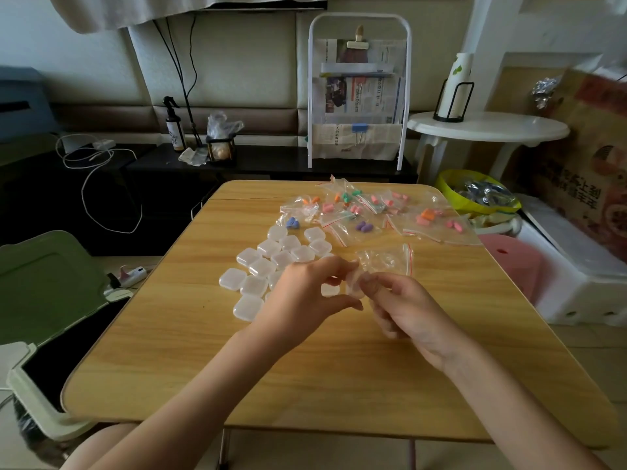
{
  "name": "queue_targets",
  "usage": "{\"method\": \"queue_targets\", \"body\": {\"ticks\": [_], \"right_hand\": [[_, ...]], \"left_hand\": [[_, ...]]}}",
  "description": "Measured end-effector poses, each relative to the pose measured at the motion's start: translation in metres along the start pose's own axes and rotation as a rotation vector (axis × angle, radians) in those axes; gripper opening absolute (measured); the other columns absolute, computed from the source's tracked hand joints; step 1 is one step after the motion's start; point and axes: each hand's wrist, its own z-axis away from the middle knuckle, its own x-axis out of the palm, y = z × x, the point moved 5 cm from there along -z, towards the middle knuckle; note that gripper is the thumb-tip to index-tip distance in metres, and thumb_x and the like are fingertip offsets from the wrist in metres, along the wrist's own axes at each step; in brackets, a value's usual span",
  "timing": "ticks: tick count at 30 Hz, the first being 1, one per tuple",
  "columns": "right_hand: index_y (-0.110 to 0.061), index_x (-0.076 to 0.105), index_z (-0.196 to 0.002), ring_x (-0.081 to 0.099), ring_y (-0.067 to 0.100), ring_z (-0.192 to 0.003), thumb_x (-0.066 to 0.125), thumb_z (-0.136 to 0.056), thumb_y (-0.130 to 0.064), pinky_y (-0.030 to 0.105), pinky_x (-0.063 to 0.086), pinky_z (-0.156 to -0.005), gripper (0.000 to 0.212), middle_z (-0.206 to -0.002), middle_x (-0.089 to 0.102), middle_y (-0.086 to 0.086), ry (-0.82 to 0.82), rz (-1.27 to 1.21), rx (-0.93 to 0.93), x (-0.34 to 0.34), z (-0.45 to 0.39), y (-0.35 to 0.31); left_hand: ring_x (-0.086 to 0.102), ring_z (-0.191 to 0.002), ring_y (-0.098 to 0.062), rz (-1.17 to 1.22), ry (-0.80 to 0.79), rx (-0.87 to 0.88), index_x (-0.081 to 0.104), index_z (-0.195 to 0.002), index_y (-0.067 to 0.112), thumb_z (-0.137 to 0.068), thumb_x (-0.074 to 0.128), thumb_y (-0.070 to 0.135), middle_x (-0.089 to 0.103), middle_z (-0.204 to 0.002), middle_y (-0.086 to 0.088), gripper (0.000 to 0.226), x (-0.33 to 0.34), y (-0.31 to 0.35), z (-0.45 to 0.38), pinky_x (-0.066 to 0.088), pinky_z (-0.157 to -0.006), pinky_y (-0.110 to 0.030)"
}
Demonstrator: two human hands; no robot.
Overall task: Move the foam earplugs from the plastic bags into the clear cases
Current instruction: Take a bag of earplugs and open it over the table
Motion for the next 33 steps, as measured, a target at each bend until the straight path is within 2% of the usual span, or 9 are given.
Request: {"method": "queue_targets", "body": {"ticks": [3, 8, 12, 16, 18, 21, 25, 30, 33], "right_hand": [[-0.012, 0.067, -0.092, 0.027, 0.015, -0.046, 0.059, -0.075, -0.056, 0.021, 0.027, -0.042, 0.048, -0.051, 0.032, 0.001, -0.027, -0.009, -0.010, 0.001, 0.001, 0.000], [-0.015, 0.069, -0.100, 0.026, 0.015, -0.046, 0.059, -0.077, -0.055, 0.020, 0.026, -0.045, 0.047, -0.047, 0.032, 0.001, -0.028, 0.065, -0.006, -0.003, -0.001, 0.000], [-0.013, 0.066, -0.106, 0.025, 0.012, -0.046, 0.060, -0.076, -0.051, 0.020, 0.024, -0.043, 0.050, -0.047, 0.031, -0.003, -0.090, 0.062, 0.052, -0.007, -0.002, 0.001], [-0.010, 0.060, -0.111, 0.027, 0.010, -0.045, 0.063, -0.081, -0.038, 0.019, 0.025, -0.041, 0.041, -0.048, 0.034, -0.009, -0.038, -0.044, 0.059, -0.010, -0.003, 0.001], [-0.013, 0.059, -0.111, 0.028, 0.009, -0.045, 0.062, -0.085, -0.028, 0.019, 0.025, -0.041, 0.030, -0.046, 0.038, -0.012, -0.006, -0.091, 0.026, -0.010, -0.003, -0.001], [-0.022, 0.057, -0.119, 0.031, 0.008, -0.045, 0.062, -0.086, -0.025, 0.019, 0.028, -0.041, 0.033, -0.047, 0.036, -0.011, 0.068, -0.122, -0.011, -0.015, -0.005, 0.000], [-0.026, 0.059, -0.124, 0.026, 0.007, -0.045, 0.059, -0.084, -0.028, 0.018, 0.025, -0.040, 0.039, -0.051, 0.028, -0.008, 0.062, -0.214, -0.004, -0.016, -0.007, 0.003], [-0.024, 0.068, -0.117, 0.018, 0.009, -0.049, 0.046, -0.098, -0.024, 0.019, 0.018, -0.043, 0.028, -0.057, 0.020, -0.006, -0.002, -0.372, 0.071, -0.013, -0.006, 0.004], [-0.020, 0.071, -0.110, 0.023, 0.009, -0.050, 0.044, -0.100, -0.024, 0.020, 0.021, -0.044, 0.029, -0.059, 0.025, -0.005, 0.027, -0.310, 0.119, -0.013, -0.008, 0.010]], "left_hand": [[0.061, -0.086, 0.001, -0.011, -0.029, -0.009, 0.070, -0.102, 0.010, -0.065, 0.086, 0.020, 0.065, -0.086, 0.015, 0.041, 0.000, -0.003, 0.001, 0.047, -0.075, -0.006], [0.067, -0.085, -0.012, -0.055, -0.088, -0.022, 0.069, -0.099, 0.009, -0.067, 0.084, 0.021, 0.071, -0.088, 0.002, 0.037, 0.006, -0.008, 0.001, 0.055, -0.077, -0.033], [0.069, -0.087, -0.013, 0.064, -0.161, -0.074, 0.067, -0.100, 0.008, -0.065, 0.085, 0.013, 0.071, -0.093, -0.002, 0.039, 0.010, -0.014, -0.002, 0.056, -0.081, -0.032], [0.071, -0.087, -0.012, 0.316, 0.014, -0.269, 0.056, -0.088, 0.011, -0.064, 0.083, -0.003, 0.069, -0.099, 0.001, 0.038, 0.002, -0.021, -0.004, 0.058, -0.074, -0.026], [0.071, -0.083, -0.011, 0.380, 0.060, -0.335, 0.051, -0.088, 0.014, -0.066, 0.082, -0.002, 0.067, -0.103, 0.002, 0.041, 0.000, -0.022, -0.004, 0.056, -0.067, -0.021], [0.072, -0.081, -0.011, 0.424, -0.036, -0.455, 0.051, -0.088, 0.015, -0.070, 0.082, 0.010, 0.068, -0.106, 0.003, 0.037, 0.005, -0.025, 0.001, 0.057, -0.070, -0.024], [0.071, -0.087, -0.024, 0.885, -0.007, -0.665, 0.054, -0.085, 0.004, -0.079, 0.071, 0.000, 0.070, -0.099, -0.018, 0.018, 0.012, -0.030, 0.005, 0.058, -0.073, -0.027], [0.067, -0.087, -0.021, 1.015, -0.153, -0.633, 0.062, -0.097, 0.008, -0.077, 0.065, -0.016, 0.068, -0.097, -0.009, 0.032, 0.019, -0.024, 0.007, 0.058, -0.080, -0.030], [0.069, -0.090, -0.022, 0.952, -0.169, -0.624, 0.065, -0.106, 0.012, -0.074, 0.069, -0.015, 0.065, -0.113, -0.010, 0.043, 0.022, -0.022, 0.008, 0.057, -0.082, -0.034]]}}
